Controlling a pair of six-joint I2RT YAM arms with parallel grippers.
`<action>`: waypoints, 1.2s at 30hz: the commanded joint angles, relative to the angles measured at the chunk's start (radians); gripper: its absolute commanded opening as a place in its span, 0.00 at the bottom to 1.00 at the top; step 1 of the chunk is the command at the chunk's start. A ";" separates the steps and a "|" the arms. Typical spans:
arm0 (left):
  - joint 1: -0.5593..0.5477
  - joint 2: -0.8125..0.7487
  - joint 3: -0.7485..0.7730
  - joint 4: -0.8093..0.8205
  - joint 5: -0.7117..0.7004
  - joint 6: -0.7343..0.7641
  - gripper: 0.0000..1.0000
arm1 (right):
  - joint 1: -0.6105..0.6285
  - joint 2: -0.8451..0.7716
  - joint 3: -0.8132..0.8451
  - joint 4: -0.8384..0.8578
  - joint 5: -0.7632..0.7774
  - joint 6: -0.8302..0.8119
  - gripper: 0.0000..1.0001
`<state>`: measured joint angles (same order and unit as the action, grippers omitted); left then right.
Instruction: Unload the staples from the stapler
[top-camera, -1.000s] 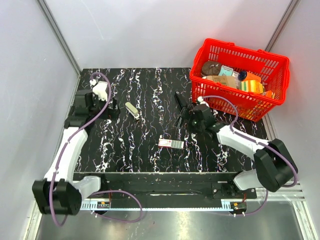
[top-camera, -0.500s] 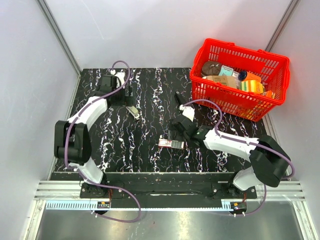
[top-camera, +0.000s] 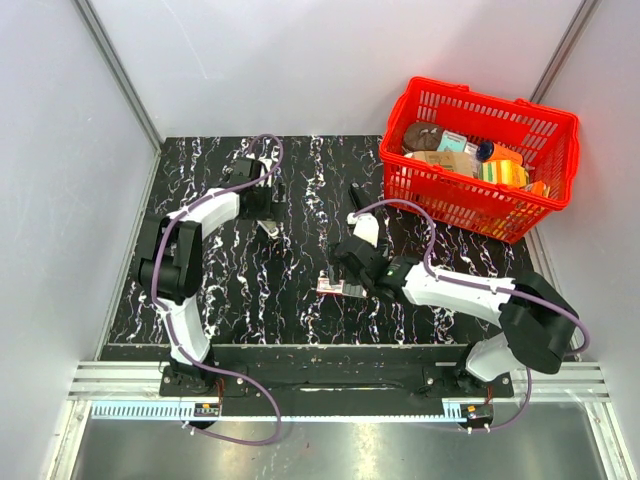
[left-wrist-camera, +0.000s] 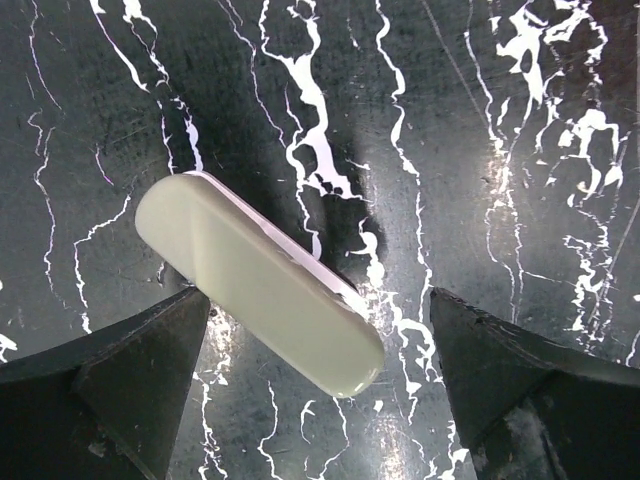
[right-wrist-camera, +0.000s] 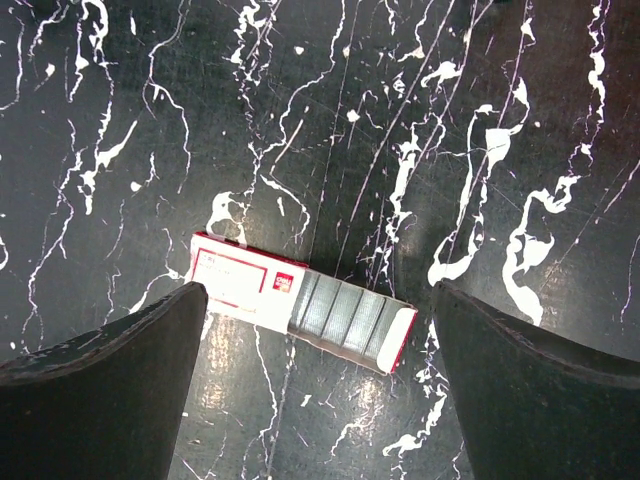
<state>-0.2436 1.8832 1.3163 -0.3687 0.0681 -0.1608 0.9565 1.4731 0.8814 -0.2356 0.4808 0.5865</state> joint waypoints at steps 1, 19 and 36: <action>0.004 0.007 0.028 0.024 -0.013 -0.017 0.94 | 0.008 -0.049 -0.002 0.055 0.050 -0.022 0.99; -0.005 -0.157 -0.141 -0.012 -0.004 0.059 0.41 | 0.008 -0.108 -0.007 0.053 0.028 -0.021 1.00; -0.028 -0.432 -0.252 -0.053 0.022 0.207 0.99 | 0.018 -0.094 0.010 0.013 -0.015 0.045 0.97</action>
<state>-0.2501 1.3853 0.9604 -0.4908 0.0700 -0.0116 0.9596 1.3907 0.8757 -0.2161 0.4671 0.6033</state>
